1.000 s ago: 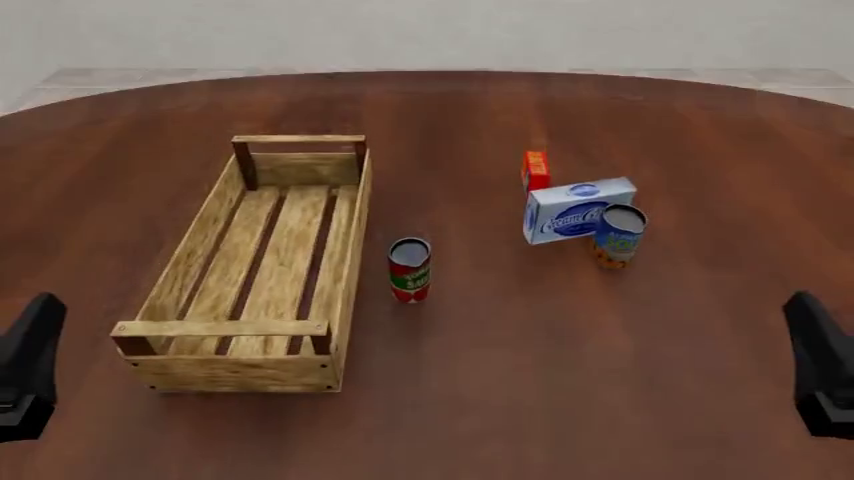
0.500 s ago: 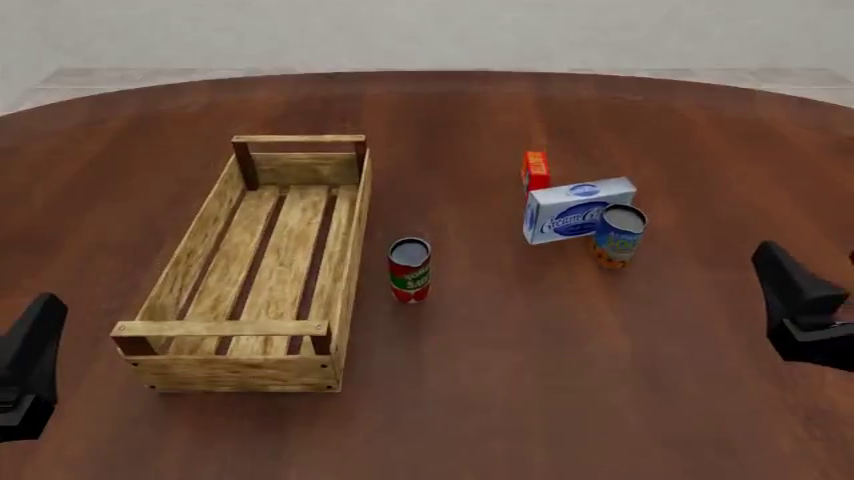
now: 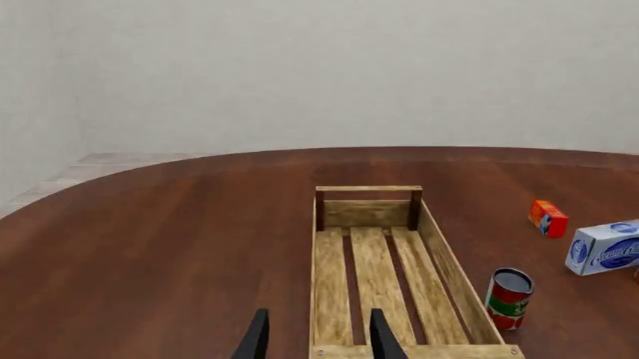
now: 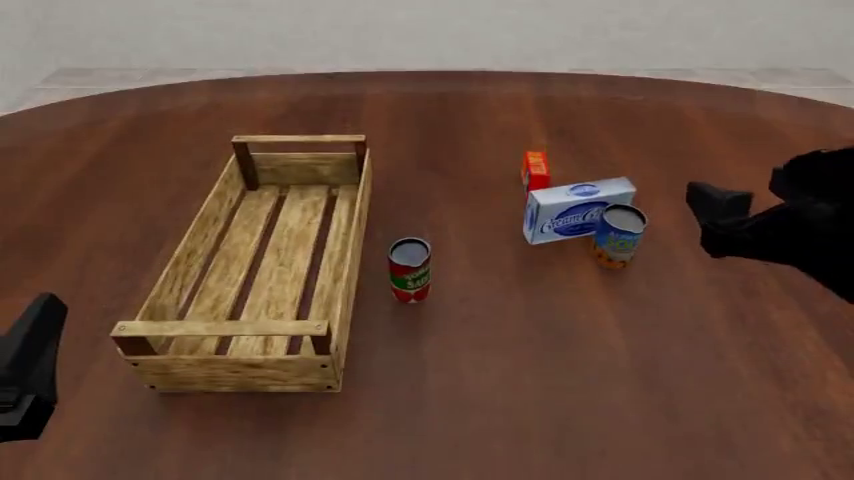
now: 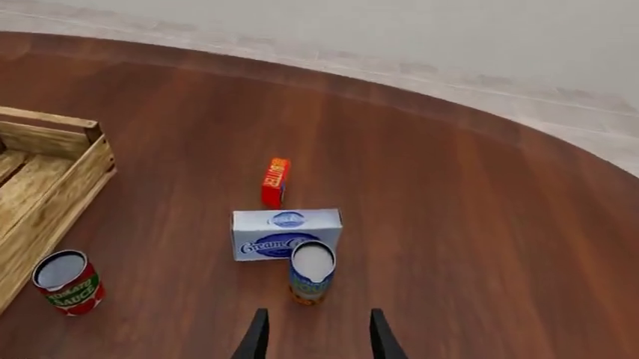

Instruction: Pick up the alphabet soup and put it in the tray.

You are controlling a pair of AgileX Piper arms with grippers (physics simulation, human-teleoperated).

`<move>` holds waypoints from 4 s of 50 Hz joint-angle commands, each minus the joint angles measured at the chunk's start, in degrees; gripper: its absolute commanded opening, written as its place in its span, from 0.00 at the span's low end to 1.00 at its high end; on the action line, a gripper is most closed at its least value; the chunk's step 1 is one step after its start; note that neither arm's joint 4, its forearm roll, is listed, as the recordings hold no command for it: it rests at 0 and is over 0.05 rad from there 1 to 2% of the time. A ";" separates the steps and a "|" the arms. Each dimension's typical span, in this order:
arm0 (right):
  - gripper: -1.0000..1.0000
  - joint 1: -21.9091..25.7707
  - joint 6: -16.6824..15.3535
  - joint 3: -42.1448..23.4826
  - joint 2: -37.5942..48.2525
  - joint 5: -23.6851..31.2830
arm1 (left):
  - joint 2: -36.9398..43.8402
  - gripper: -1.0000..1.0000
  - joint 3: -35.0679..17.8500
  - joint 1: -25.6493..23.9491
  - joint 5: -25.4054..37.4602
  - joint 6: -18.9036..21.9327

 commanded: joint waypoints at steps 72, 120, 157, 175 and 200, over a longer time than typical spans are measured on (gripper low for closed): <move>1.00 -0.45 -2.32 -26.80 48.14 0.19 | 0.00 1.00 0.00 0.00 0.00 0.00; 1.00 -1.63 -1.02 -32.81 62.75 -2.06 | 0.00 1.00 0.00 0.00 0.00 0.00; 0.00 0.60 -0.19 -24.73 46.71 0.16 | 0.00 1.00 0.00 0.00 0.00 0.00; 0.00 4.01 0.12 -21.88 34.51 5.54 | 0.00 1.00 0.00 0.00 0.00 0.00; 0.00 12.62 1.78 -25.48 23.73 14.26 | 0.00 1.00 0.00 0.00 0.00 0.00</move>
